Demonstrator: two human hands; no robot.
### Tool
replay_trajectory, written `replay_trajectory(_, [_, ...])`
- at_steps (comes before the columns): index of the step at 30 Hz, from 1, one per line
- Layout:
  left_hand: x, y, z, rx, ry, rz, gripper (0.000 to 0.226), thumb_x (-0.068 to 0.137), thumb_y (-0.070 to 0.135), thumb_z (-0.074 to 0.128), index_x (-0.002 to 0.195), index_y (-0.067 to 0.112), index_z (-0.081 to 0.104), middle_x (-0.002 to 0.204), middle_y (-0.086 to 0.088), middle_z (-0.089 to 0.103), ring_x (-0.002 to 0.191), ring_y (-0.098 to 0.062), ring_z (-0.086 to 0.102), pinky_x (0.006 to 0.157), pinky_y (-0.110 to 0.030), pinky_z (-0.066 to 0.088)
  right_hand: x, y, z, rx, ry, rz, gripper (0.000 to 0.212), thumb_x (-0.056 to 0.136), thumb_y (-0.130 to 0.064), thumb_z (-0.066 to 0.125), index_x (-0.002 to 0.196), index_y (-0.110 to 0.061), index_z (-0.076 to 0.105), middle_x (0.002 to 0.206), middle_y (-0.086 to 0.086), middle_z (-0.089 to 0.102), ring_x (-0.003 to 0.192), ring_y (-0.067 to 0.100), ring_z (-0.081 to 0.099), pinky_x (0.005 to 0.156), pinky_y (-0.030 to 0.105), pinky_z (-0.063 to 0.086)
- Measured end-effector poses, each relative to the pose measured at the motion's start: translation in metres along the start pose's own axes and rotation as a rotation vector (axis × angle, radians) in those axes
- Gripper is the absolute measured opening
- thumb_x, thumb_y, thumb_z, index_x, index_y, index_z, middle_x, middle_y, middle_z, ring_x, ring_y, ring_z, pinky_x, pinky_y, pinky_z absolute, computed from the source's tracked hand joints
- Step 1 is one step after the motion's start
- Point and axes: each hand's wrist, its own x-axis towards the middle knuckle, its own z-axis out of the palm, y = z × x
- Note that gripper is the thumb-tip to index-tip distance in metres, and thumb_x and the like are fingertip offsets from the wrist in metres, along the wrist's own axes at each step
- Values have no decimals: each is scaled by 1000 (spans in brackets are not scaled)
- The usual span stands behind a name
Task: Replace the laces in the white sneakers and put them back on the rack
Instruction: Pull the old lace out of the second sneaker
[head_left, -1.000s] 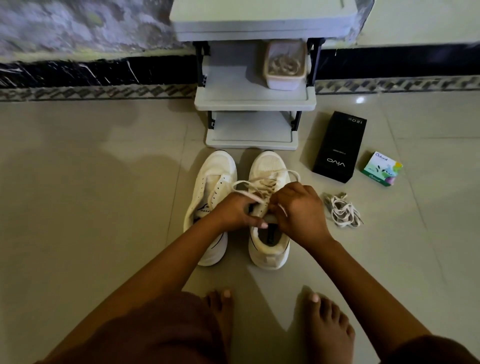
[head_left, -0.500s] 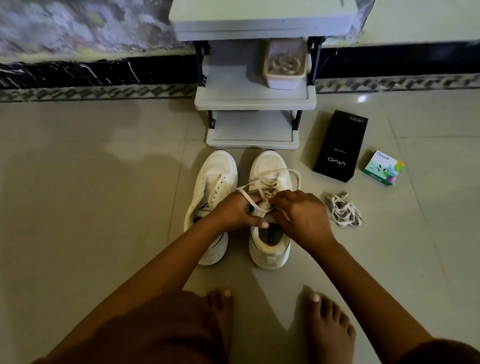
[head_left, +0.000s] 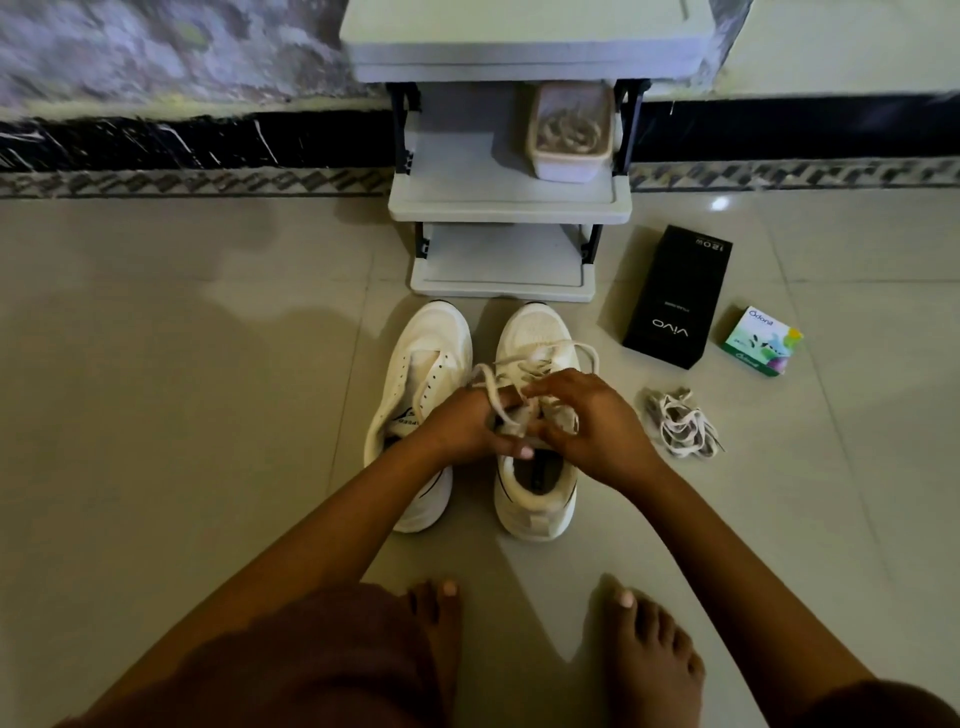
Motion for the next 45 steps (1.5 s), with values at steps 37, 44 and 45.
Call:
replay_trajectory(37, [4, -2, 5, 188, 42, -38, 62, 74, 41, 75, 130, 27, 52, 125, -1, 60, 111, -19, 55, 89, -28, 44, 4, -29, -21, 639, 172, 111, 18, 89, -16, 63, 73, -25, 64, 81, -2, 67, 84, 11, 64, 76, 24, 49])
replay_trajectory(44, [1, 4, 2, 230, 17, -67, 63, 77, 39, 73, 133, 23, 49, 131, -3, 57, 117, -21, 54, 98, -39, 45, 20, -18, -33, 127, 13, 294, 72, 86, -23, 66, 146, -14, 27, 144, 7, 42, 128, 24, 43, 101, 35, 37])
replay_trajectory(45, [2, 4, 2, 231, 29, -63, 59, 77, 38, 73, 130, 23, 52, 127, -3, 59, 113, -20, 56, 96, -39, 47, 15, -14, -28, 69, -110, 312, 82, 84, -25, 68, 149, -13, 18, 148, 8, 36, 131, 25, 39, 102, 34, 36])
